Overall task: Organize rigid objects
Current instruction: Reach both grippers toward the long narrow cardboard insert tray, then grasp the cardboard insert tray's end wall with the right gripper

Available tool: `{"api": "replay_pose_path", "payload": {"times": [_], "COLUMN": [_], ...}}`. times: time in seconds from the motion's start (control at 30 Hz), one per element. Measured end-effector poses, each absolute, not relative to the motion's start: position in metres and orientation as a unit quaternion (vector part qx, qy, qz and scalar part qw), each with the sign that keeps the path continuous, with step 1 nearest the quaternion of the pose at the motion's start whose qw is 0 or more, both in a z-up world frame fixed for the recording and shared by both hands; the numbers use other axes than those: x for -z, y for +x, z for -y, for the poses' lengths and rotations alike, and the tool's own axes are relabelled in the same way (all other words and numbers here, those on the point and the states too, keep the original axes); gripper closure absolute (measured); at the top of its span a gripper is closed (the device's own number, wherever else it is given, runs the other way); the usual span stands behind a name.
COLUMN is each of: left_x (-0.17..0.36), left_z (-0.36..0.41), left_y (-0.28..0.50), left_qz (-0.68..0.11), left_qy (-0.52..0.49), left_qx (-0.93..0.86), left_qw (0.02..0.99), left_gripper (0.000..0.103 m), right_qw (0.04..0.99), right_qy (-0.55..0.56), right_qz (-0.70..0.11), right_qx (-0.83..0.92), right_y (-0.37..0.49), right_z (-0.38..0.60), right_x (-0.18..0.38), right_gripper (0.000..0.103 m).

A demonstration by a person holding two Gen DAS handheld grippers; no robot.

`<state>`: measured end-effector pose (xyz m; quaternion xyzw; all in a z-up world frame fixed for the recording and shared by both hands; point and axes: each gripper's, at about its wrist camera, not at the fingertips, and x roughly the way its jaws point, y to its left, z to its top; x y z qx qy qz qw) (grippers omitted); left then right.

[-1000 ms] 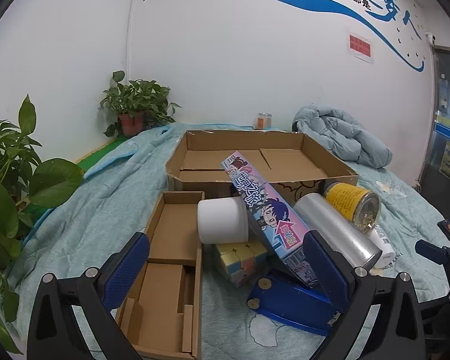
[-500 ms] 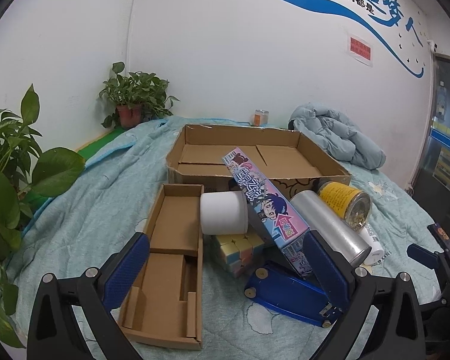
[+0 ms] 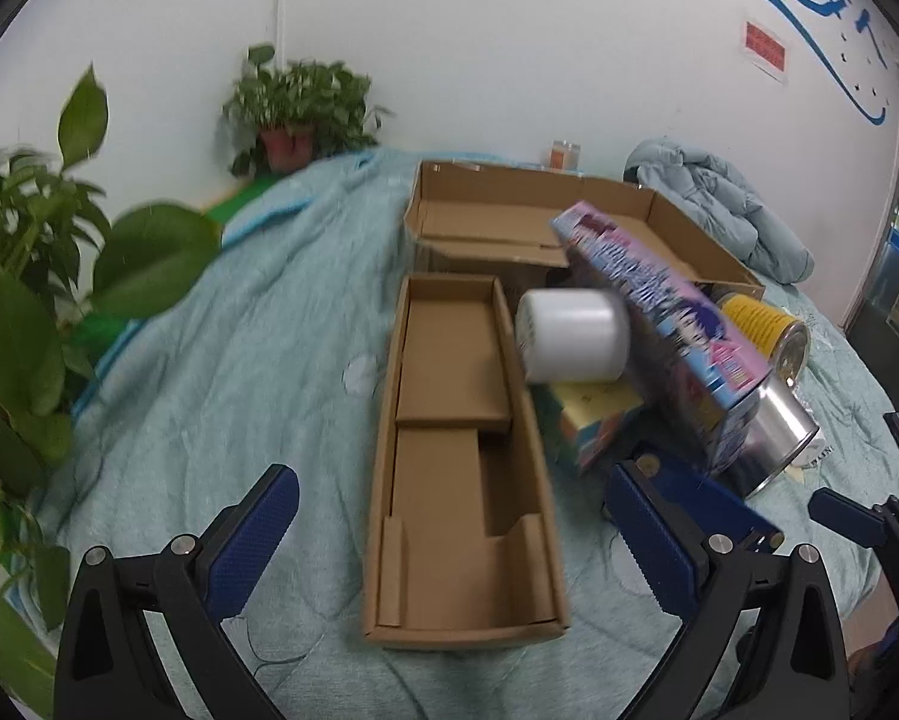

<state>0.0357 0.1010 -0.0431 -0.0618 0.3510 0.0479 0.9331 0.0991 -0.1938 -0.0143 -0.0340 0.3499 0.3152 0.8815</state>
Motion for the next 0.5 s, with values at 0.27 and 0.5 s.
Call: {"api": "replay_pose_path", "payload": {"times": [0.27, 0.5], "left_x": [0.083, 0.116], "left_z": [-0.147, -0.166], "left_y": [0.048, 0.054], "left_qz": [-0.416, -0.465], "left_qy": [-0.147, -0.193], "left_qx": [0.006, 0.027], "left_qw": [0.897, 0.864], "left_gripper": [0.038, 0.073], "right_qw": [0.865, 0.852], "right_qy": [-0.032, -0.048], "right_qz": [-0.382, -0.415], "right_qx": [-0.323, -0.316], "right_y": [0.114, 0.127], "right_z": [0.149, 0.114], "right_x": [0.028, 0.046], "right_gripper": [0.009, 0.043]}}
